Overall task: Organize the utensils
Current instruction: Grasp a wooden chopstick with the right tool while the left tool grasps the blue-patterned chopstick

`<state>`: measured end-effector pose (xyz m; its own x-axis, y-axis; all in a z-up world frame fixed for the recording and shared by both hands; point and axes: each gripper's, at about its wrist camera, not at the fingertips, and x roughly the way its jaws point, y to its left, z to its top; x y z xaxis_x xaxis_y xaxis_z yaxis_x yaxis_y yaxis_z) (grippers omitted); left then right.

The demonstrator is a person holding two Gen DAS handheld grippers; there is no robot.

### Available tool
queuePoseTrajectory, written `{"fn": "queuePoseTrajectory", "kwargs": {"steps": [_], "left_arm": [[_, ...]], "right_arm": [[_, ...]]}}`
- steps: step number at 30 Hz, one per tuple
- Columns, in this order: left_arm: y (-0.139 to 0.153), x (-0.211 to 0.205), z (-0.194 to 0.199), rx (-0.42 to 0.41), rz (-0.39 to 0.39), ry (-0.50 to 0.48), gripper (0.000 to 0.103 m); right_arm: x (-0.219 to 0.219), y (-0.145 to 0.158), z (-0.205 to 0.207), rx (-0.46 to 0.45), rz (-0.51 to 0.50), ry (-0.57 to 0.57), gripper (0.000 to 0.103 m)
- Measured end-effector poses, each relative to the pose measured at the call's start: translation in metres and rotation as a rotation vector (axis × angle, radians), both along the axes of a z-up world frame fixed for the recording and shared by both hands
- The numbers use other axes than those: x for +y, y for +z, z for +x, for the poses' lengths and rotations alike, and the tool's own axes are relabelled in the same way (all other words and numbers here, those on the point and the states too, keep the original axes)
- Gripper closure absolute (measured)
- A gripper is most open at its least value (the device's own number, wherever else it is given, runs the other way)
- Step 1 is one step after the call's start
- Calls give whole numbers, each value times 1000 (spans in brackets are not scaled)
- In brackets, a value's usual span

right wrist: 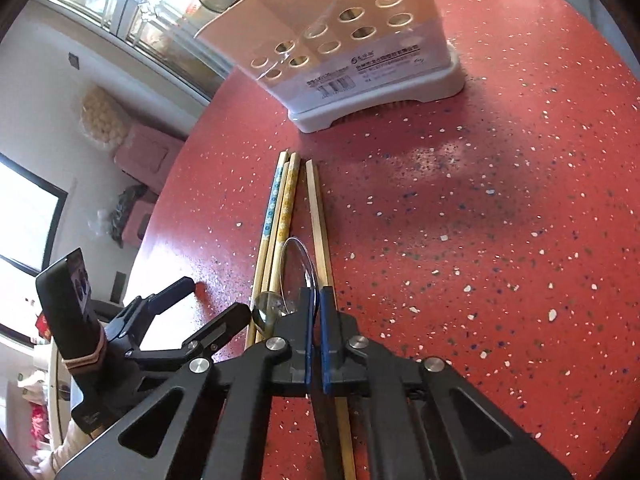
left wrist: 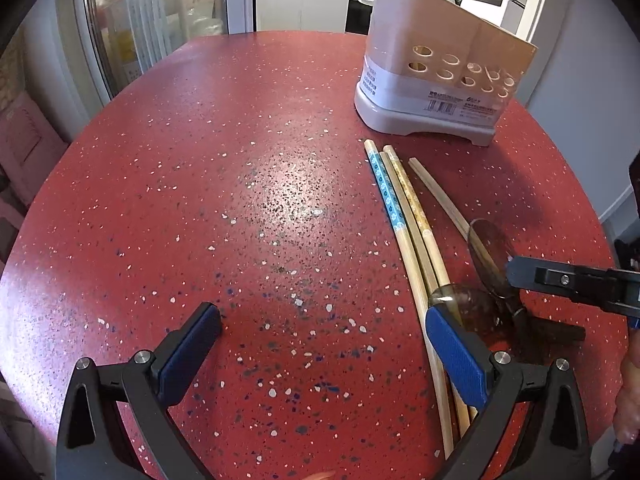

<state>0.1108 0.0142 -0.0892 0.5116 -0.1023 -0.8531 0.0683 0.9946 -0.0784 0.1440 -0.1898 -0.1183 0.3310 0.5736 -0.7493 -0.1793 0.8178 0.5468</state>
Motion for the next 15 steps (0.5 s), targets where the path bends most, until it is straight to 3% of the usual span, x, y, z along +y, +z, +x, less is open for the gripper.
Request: {"fn": "queuePoseTrajectory", "kwargs": {"steps": [15], "left_arm": [[4, -7, 39, 57, 12, 2, 0]], "right_arm": [[-20, 11, -5, -38, 31, -12, 99]]}}
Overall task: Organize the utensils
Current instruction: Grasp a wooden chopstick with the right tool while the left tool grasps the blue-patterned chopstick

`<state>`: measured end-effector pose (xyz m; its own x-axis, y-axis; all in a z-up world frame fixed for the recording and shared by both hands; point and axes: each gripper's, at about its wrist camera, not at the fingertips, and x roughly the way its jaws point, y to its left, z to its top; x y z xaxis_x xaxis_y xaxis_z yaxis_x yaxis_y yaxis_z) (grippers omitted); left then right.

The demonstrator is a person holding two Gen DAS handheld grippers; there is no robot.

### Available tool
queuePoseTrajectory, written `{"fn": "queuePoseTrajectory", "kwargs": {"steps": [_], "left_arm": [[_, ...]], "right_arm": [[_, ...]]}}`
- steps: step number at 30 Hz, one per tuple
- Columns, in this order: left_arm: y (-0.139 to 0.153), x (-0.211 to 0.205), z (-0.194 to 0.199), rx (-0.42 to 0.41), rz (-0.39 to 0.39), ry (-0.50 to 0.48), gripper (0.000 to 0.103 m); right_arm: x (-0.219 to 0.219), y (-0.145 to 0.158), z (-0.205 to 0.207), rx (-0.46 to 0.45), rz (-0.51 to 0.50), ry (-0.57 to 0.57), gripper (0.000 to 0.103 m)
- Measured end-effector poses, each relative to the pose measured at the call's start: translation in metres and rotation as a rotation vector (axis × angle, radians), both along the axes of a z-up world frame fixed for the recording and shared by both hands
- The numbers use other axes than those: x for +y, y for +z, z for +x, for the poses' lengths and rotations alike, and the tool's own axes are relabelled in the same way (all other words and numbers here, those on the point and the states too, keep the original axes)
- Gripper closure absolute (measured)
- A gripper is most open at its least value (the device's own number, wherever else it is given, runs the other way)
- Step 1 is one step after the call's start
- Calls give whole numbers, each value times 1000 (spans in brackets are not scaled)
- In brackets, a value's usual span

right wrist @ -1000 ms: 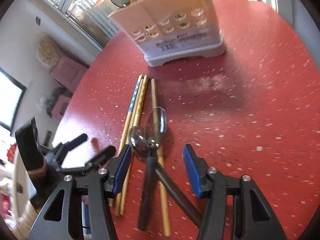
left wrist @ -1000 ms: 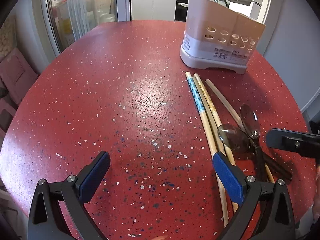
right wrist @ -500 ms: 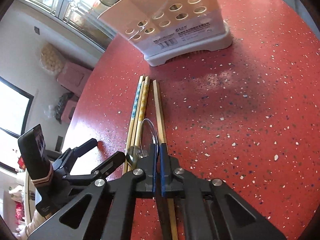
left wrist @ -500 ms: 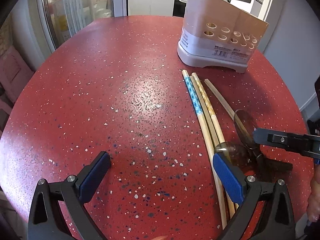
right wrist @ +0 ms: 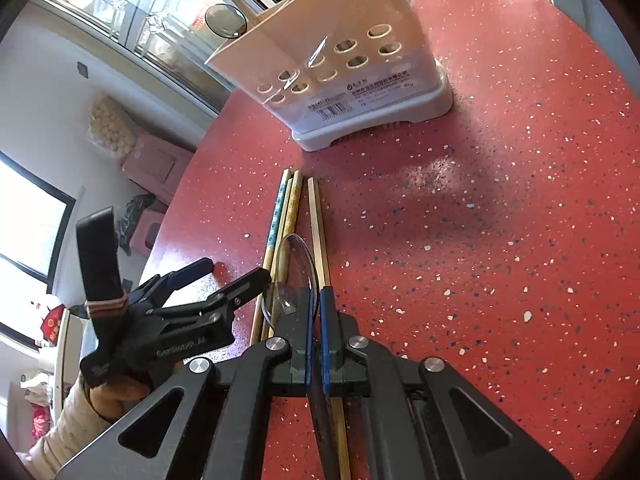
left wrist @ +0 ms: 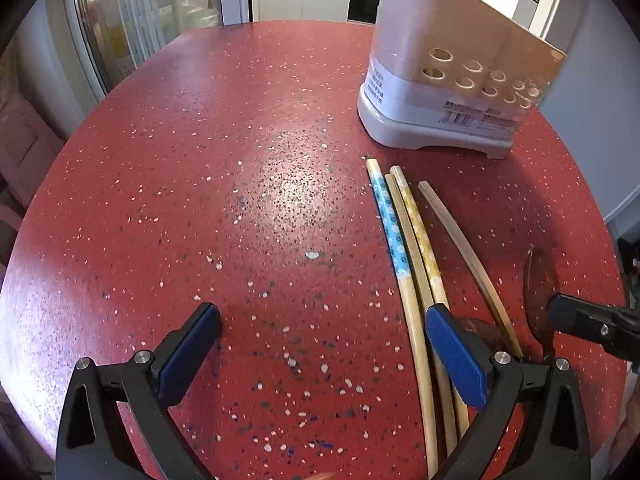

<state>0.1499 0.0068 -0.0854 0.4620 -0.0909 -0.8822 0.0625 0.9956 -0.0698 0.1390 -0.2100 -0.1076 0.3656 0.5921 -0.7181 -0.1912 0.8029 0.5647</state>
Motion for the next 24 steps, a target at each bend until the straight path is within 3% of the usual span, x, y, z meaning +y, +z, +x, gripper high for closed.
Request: {"fn": "queuePoseTrajectory", "kwargs": {"steps": [11, 16, 24], "left_arm": [[5, 1, 19, 38, 48, -20, 0], [1, 14, 18, 53, 27, -1, 0], [1, -3, 25, 76, 67, -40, 0]], "right_arm": [[-16, 6, -5, -9, 23, -15, 99], [-17, 7, -4, -7, 31, -18, 99], [-16, 6, -4, -13, 26, -12, 99]]}}
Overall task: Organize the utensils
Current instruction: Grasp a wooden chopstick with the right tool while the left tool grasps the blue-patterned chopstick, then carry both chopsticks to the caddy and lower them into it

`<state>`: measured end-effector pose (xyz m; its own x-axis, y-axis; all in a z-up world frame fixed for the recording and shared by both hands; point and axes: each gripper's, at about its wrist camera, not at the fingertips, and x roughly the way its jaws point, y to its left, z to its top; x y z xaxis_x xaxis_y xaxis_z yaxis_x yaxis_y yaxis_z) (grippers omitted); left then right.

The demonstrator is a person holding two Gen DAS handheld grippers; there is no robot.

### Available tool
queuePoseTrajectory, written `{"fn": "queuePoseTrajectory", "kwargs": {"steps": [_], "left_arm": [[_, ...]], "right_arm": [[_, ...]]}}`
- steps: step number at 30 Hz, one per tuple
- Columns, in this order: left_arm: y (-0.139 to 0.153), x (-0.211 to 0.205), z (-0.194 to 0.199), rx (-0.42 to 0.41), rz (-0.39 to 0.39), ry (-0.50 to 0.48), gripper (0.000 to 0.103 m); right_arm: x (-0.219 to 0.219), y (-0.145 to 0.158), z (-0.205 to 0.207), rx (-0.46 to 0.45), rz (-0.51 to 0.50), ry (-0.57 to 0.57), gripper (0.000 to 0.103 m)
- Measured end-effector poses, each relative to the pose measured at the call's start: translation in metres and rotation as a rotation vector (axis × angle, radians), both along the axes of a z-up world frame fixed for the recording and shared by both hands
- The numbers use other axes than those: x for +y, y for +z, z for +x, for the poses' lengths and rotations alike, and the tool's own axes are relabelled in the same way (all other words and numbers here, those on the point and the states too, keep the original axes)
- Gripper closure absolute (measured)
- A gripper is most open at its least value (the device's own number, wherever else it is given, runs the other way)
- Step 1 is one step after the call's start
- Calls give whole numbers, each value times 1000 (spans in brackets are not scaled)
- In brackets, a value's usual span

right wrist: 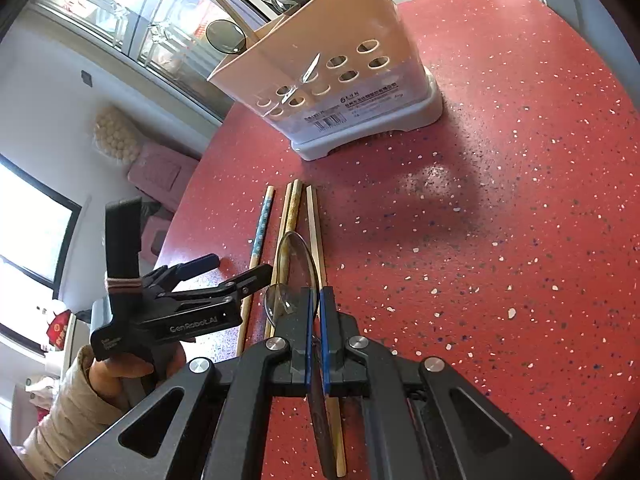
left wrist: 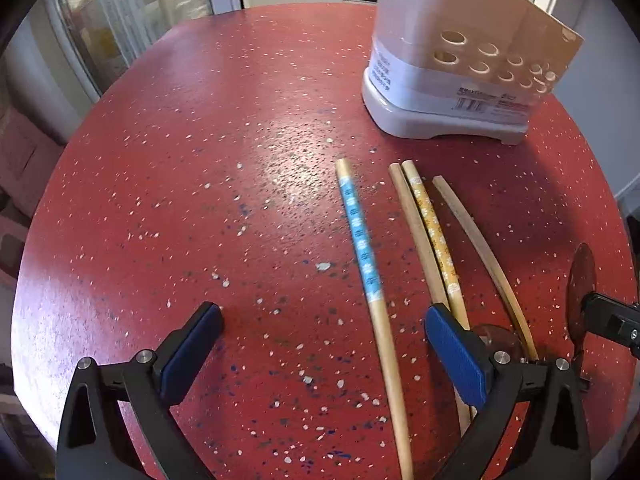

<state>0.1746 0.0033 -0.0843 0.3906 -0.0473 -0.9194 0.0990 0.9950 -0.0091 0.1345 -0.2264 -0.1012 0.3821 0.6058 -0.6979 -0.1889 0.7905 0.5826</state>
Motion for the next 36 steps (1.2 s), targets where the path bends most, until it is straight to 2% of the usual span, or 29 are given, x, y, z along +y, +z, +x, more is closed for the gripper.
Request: {"fn": "queuePoseTrajectory", "kwargs": {"steps": [5, 6, 7, 8, 9, 10, 11, 12, 14, 21, 26, 36], "left_arm": [[8, -10, 9, 18, -4, -70, 3], [10, -14, 10, 17, -3, -83, 12], [13, -17, 11, 19, -1, -104, 17], [15, -21, 14, 24, 0, -117, 25], [17, -24, 15, 27, -2, -133, 37], [19, -27, 16, 29, 0, -149, 45], [21, -29, 17, 34, -1, -160, 59], [22, -30, 18, 34, 1, -163, 65], [24, -29, 17, 15, -19, -151, 67], [41, -6, -15, -136, -129, -69, 67], [71, 6, -32, -264, -220, -20, 67], [111, 21, -56, -410, -293, -7, 67]], "right_arm": [[-3, 4, -1, -6, 2, 1, 99], [-3, 4, -1, -8, 0, 1, 99], [-3, 5, -2, -11, 0, 1, 99], [-3, 6, -2, -12, 3, 1, 99], [-4, 7, -3, -14, 5, 1, 99], [-4, 9, -4, -19, 6, 0, 99], [-5, 10, -5, -23, 7, 0, 99], [-6, 12, -6, -27, 9, 0, 99], [-6, 16, -8, -35, 9, -1, 100], [-7, 31, -13, -76, 2, -10, 100], [-10, 48, -18, -120, 14, -20, 101], [-10, 95, -21, -247, 10, -30, 101]]}}
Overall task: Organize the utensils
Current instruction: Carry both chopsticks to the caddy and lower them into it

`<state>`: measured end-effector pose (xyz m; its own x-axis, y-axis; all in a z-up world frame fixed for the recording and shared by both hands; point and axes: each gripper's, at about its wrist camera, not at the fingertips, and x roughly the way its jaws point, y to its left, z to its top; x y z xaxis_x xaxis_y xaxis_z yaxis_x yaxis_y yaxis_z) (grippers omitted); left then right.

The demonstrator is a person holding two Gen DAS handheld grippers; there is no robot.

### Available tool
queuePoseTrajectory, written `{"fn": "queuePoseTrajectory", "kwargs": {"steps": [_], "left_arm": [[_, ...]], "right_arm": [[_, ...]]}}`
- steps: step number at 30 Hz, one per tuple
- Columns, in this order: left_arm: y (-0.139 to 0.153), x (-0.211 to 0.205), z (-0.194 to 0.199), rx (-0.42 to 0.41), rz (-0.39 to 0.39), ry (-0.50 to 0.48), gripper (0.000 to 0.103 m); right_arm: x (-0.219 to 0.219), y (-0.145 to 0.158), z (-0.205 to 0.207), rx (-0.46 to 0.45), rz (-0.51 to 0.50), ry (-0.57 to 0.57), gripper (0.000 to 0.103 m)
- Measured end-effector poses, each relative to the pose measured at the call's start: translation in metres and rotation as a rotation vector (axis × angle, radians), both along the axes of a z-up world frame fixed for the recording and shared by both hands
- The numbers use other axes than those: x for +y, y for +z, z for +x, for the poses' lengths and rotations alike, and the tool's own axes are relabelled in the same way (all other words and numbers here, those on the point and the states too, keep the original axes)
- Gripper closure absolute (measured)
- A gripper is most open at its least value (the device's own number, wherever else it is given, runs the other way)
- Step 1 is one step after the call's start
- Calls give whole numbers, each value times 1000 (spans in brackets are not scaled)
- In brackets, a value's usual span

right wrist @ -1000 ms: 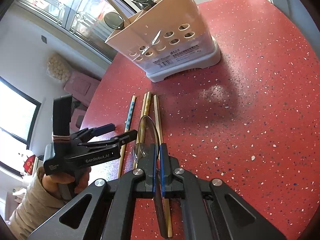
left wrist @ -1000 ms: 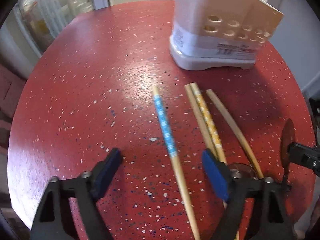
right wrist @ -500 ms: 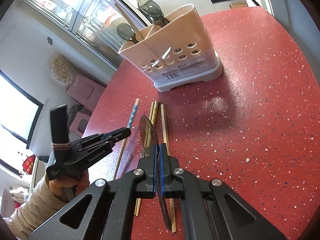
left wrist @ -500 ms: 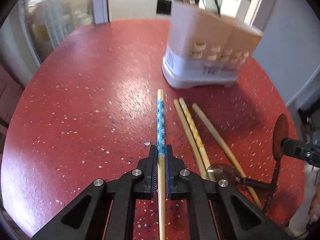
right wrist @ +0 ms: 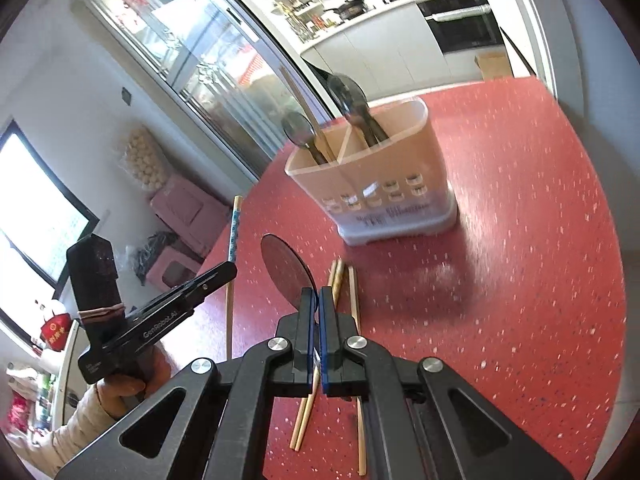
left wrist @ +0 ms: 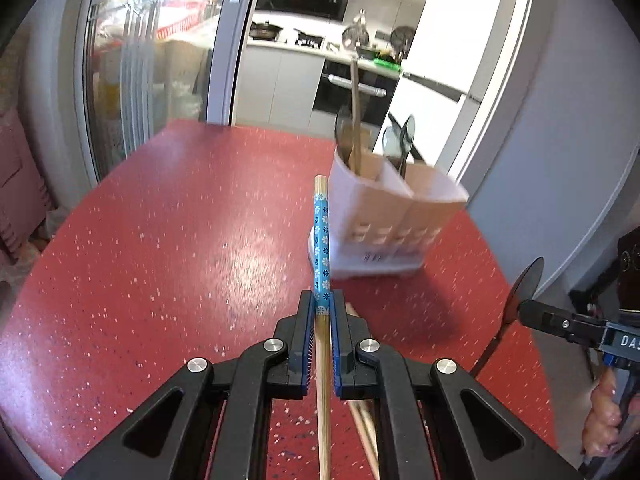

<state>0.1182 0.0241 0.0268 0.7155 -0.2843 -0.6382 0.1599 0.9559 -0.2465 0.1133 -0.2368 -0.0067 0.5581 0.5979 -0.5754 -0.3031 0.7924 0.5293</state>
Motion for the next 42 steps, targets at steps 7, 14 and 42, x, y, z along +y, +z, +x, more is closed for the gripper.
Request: {"fn": "queuePoseTrajectory", "kwargs": {"steps": [7, 14, 42], "left_arm": [[47, 1, 12, -111, -47, 12, 67], [95, -3, 50, -208, -86, 23, 67], [76, -46, 186, -397, -152, 140, 67]], "right_arm": [[1, 35, 18, -50, -5, -4, 101], [-4, 80, 53, -114, -13, -28, 101], [-7, 85, 187, -214, -170, -57, 101]]}}
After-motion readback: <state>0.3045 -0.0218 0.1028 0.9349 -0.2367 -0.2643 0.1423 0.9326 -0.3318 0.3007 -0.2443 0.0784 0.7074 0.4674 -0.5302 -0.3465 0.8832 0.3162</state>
